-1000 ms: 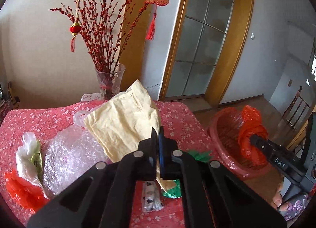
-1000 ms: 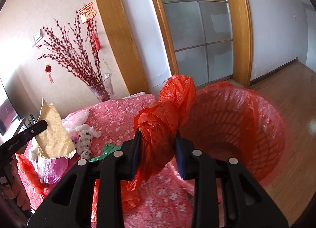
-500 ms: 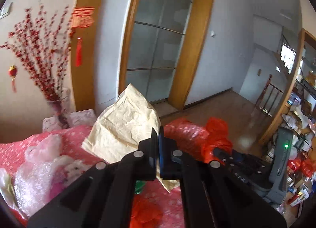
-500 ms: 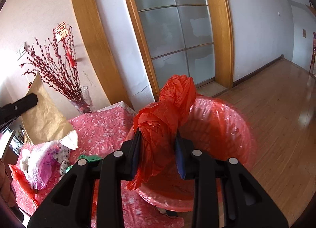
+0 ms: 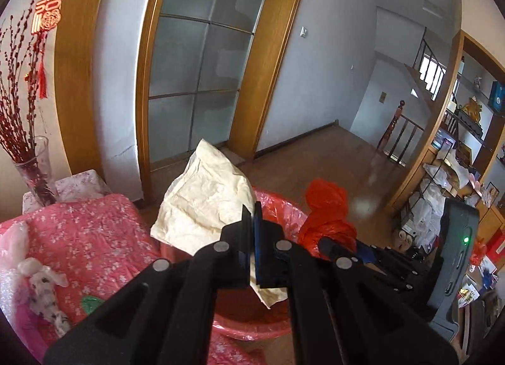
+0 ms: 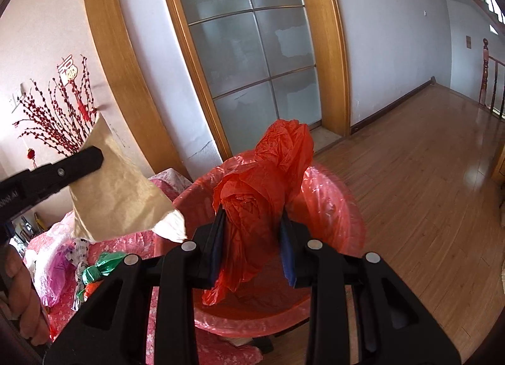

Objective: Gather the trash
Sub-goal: 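Open both tools over the basket, dropping red bag and brown paper, then grasp the green wrapped bag with the right tool while the left tool grasps a red bag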

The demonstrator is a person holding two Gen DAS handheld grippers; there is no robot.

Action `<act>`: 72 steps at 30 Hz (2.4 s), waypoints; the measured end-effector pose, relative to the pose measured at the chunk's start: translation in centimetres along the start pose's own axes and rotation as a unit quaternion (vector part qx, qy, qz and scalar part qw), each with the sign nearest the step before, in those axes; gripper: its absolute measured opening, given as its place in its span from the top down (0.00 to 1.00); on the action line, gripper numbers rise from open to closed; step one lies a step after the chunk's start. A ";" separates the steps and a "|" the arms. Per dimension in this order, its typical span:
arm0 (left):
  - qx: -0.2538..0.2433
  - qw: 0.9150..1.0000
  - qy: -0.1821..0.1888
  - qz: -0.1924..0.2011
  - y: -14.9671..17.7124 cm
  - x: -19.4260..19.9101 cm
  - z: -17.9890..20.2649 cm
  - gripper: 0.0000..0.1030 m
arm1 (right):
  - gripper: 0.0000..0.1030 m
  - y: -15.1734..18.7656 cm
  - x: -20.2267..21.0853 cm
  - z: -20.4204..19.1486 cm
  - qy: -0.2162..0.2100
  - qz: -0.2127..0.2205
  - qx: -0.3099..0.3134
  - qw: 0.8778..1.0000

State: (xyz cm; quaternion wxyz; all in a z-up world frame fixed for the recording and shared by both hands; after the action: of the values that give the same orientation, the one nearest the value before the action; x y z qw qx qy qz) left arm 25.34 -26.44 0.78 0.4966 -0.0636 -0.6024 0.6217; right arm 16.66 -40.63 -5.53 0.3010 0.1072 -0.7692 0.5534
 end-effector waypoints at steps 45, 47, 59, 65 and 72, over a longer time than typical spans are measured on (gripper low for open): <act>0.072 0.934 -0.337 0.093 12.7 24.7 -15.0 0.46 | 0.46 7.2 3.5 -15.7 -0.102 0.027 0.171 0.980; 0.081 0.928 -0.350 0.095 13.4 25.9 -15.9 0.46 | 0.46 8.0 3.4 -17.3 -0.113 0.020 0.181 0.977; 0.116 0.923 -0.355 0.096 16.1 28.3 -18.1 0.45 | 0.50 11.2 -3.4 -23.8 -0.107 -0.072 0.210 0.969; 0.120 0.919 -0.363 0.095 16.6 28.7 -18.1 0.45 | 0.58 11.9 -5.5 -25.2 -0.097 -0.102 0.230 0.963; 0.121 0.911 -0.383 0.094 17.4 30.0 -18.2 0.45 | 0.57 11.7 -6.5 -25.9 -0.089 -0.120 0.245 0.958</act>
State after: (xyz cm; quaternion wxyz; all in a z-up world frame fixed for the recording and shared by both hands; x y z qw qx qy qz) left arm 13.29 10.66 -2.67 0.1708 0.1831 -0.6578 0.7103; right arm 24.88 -13.72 -13.19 0.2599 0.3184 -0.6154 0.6726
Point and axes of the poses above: each gripper's, at about its wrist camera, not at the fingertips, and x roughly against the way its jaws point, z to its right, y to its underside, the point moved 4 cm from there along -x, roughly the way its jaws point, and after that the axes turned 4 degrees about y, right-handed, at the moved point
